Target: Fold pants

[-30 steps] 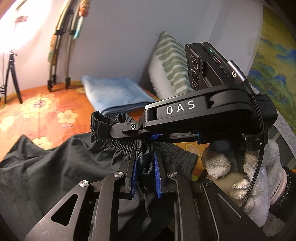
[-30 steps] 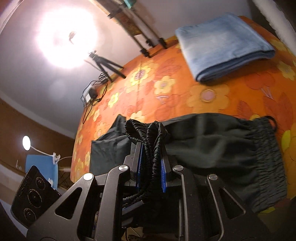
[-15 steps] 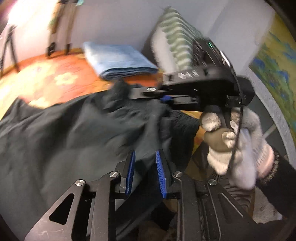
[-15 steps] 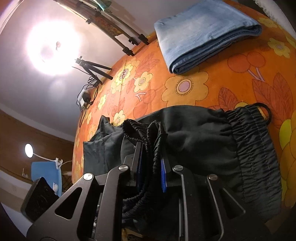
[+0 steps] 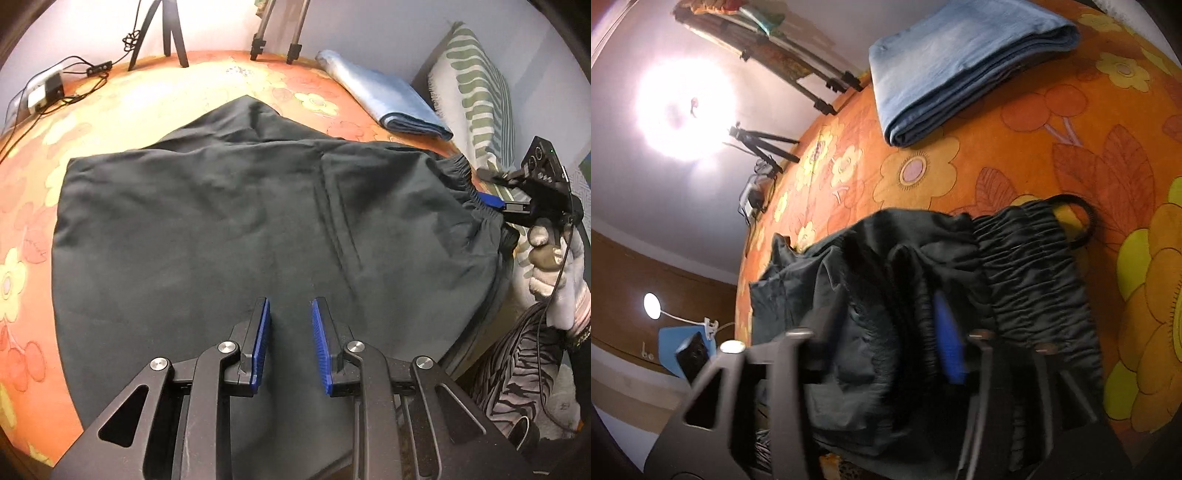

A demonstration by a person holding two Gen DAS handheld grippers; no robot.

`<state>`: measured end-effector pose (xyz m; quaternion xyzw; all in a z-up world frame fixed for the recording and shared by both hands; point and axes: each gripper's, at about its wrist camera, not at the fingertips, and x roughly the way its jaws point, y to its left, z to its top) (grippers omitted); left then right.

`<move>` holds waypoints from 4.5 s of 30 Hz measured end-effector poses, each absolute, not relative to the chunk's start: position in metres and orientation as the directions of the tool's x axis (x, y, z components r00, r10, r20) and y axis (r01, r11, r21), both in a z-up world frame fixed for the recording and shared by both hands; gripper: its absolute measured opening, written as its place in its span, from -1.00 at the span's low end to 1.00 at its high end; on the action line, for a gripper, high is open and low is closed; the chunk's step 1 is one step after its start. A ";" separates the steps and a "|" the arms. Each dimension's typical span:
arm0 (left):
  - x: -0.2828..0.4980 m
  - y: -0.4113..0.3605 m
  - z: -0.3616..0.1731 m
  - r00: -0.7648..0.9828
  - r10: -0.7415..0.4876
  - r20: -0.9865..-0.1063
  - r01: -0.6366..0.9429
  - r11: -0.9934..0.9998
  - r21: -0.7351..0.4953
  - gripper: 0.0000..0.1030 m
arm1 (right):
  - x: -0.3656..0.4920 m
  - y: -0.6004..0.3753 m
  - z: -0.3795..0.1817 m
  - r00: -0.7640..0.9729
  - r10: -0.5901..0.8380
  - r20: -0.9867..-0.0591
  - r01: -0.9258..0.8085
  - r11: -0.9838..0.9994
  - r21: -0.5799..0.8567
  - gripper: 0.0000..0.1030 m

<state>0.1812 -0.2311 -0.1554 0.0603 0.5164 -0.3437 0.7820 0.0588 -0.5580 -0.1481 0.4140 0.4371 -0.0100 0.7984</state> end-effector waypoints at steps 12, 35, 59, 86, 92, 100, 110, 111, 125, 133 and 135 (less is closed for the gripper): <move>0.170 -0.235 -0.160 0.243 -0.457 -0.856 0.658 0.726 -0.200 -0.58 | 0.068 -0.524 -0.141 0.416 0.133 -0.900 0.397 0.863 0.312 -0.36; 0.151 -0.222 -0.147 0.231 -0.498 -0.836 0.671 0.704 -0.235 -0.58 | 0.039 -0.487 -0.113 0.407 0.057 -0.912 0.400 0.886 0.234 -0.79; 0.153 -0.203 -0.157 0.229 -0.478 -0.848 0.631 0.737 -0.244 -0.58 | 0.112 -0.468 -0.129 0.394 -0.101 -0.914 0.222 0.975 -0.012 -0.45; 0.142 -0.061 -0.160 0.332 -0.523 -0.785 0.287 0.849 -0.444 -0.17 | 0.251 -0.222 -0.101 0.298 0.292 -0.909 -0.152 0.954 0.257 0.04; 0.142 -0.064 -0.160 0.311 -0.547 -0.777 0.297 0.833 -0.467 -0.17 | 0.287 -0.176 -0.132 0.224 0.234 -0.946 -0.133 0.969 0.208 0.04; 0.142 -0.069 -0.160 0.309 -0.553 -0.774 0.310 0.828 -0.467 -0.17 | 0.312 -0.149 -0.162 0.158 0.143 -0.977 -0.091 0.987 0.130 0.04; 0.144 -0.065 -0.157 0.323 -0.554 -0.767 0.295 0.830 -0.474 -0.17 | 0.316 -0.111 -0.186 0.104 -0.016 -0.994 -0.144 0.989 -0.031 -0.12; 0.144 -0.065 -0.155 0.326 -0.553 -0.767 0.298 0.830 -0.472 -0.17 | 0.316 -0.109 -0.188 0.096 -0.022 -0.995 -0.147 0.988 -0.036 -0.16; 0.154 -0.086 -0.146 0.361 -0.513 -0.779 0.331 0.851 -0.407 -0.16 | 0.302 -0.135 -0.164 0.157 0.072 -0.985 -0.110 0.992 0.055 -0.93; 0.161 -0.090 -0.157 0.346 -0.518 -0.782 0.319 0.849 -0.422 -0.05 | 0.298 -0.162 -0.130 0.212 0.157 -0.965 -0.090 0.986 0.141 -0.93; 0.163 -0.089 -0.159 0.340 -0.547 -0.765 0.309 0.833 -0.458 -0.11 | 0.296 -0.166 -0.123 0.222 0.171 -0.960 -0.085 0.984 0.156 -0.93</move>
